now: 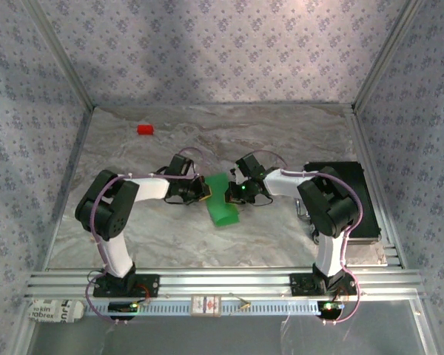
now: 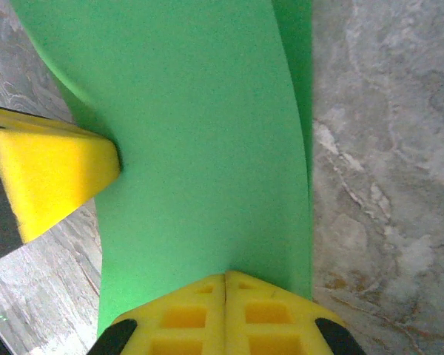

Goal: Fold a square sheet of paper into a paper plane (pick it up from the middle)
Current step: First fold the square sheet of paper in half at the center of the table.

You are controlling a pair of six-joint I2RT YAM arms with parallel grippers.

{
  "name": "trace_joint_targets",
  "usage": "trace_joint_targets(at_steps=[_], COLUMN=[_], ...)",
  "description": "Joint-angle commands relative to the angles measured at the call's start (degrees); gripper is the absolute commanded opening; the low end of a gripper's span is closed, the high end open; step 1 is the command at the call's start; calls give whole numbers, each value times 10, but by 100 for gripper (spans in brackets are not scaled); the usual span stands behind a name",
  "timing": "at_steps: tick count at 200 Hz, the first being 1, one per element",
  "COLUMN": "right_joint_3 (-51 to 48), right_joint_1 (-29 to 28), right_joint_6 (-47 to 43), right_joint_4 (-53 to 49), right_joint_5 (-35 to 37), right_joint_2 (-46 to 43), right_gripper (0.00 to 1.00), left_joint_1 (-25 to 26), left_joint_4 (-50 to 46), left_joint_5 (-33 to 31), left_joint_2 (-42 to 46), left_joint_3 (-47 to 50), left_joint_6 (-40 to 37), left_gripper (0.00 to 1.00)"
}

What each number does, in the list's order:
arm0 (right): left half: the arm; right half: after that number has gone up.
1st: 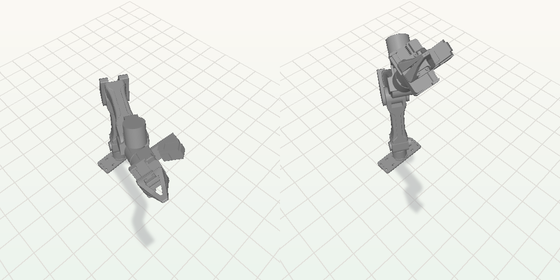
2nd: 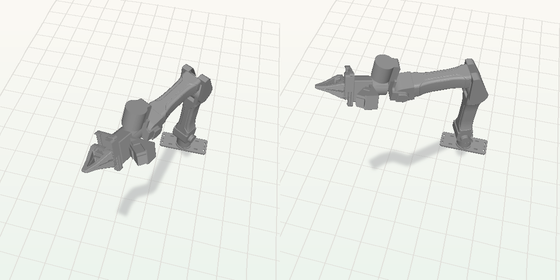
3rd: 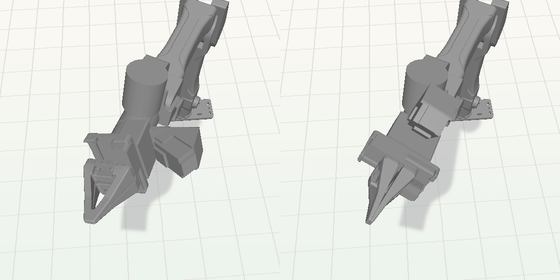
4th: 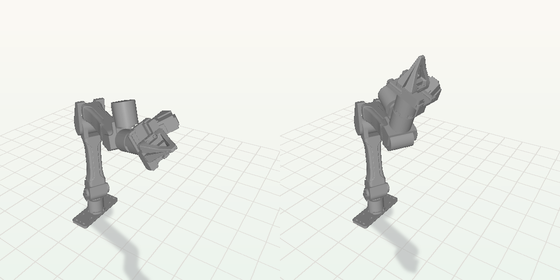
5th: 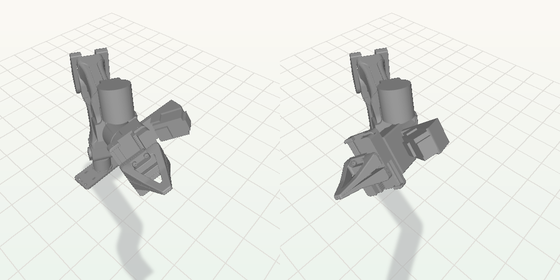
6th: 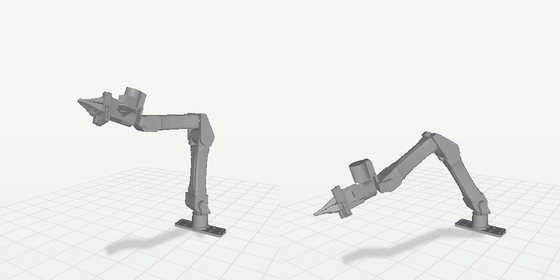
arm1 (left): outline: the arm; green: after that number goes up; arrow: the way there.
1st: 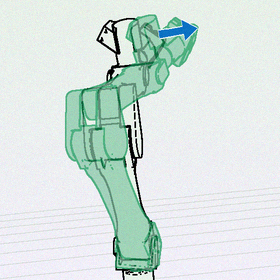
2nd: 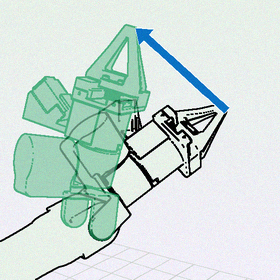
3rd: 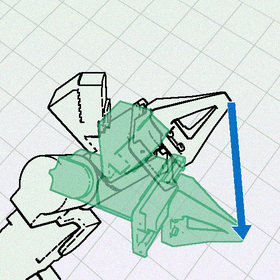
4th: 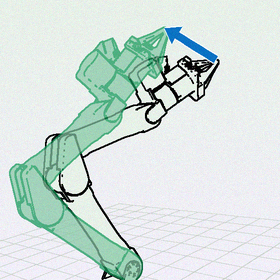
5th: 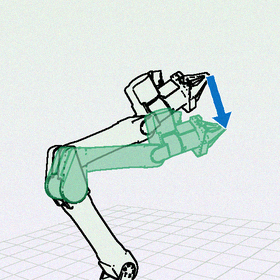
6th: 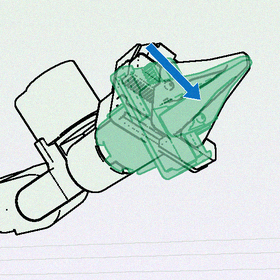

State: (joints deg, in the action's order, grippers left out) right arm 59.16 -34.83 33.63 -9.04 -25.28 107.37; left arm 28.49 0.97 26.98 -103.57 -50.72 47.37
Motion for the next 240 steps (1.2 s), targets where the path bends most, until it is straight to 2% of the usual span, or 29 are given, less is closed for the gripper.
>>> trace_joint_targets(at_steps=[1, 61, 117, 182, 240], right_joint_3=[-11, -13, -15, -15, -16], right_joint_1=[-2, -2, -3, -2, -2], right_joint_6=[4, 3, 2, 1, 3], right_joint_4=[-64, -65, -66, -66, -66], right_joint_5=[51, 54, 52, 53, 54], right_joint_2=[24, 24, 22, 22, 21], right_gripper=[0, 0, 0, 0, 0], left_joint_1=[-3, -21, -28, -29, -31], left_joint_4=[-51, -42, -64, -77, -105], left_joint_5=[-19, -4, -34, -10, -37], left_joint_2=[-3, -30, -52, -40, -78], left_joint_3=[-26, -45, -41, -93, -115], left_joint_6=[-24, -32, -32, -45, -63], left_gripper=[0, 0, 0, 0, 0])
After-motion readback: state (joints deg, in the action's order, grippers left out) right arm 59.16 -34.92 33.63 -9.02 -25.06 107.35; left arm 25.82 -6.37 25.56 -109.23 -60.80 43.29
